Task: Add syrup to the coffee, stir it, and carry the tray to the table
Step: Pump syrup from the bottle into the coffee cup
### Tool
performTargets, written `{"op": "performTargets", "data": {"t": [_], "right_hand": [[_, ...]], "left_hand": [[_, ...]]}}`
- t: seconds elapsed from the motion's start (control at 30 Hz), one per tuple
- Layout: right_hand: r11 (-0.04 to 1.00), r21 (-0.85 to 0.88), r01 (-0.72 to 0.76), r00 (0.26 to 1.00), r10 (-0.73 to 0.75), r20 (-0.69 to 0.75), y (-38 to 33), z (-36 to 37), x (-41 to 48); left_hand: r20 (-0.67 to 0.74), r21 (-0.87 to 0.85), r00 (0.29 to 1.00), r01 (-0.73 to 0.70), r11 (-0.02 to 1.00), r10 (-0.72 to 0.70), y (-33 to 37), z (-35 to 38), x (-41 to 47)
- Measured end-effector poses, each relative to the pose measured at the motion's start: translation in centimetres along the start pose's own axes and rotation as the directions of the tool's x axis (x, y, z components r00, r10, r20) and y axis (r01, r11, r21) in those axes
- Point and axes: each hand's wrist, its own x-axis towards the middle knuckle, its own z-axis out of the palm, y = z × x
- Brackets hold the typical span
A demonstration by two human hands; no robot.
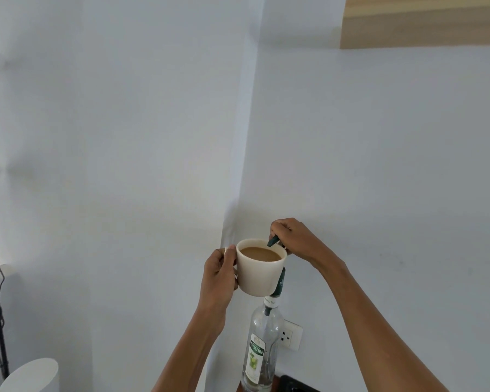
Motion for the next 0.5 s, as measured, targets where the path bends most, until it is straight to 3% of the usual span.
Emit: {"op": "performTargets", "data": {"t": [0.5], "right_hand": [[0.999,0.021,-0.035,0.999,0.035,0.008,-0.68,-0.21,-0.13]], "left_hand": [[-0.002,0.003,1.000,0.015,1.000,-0.015,-0.59,0.07,0.18]]}}
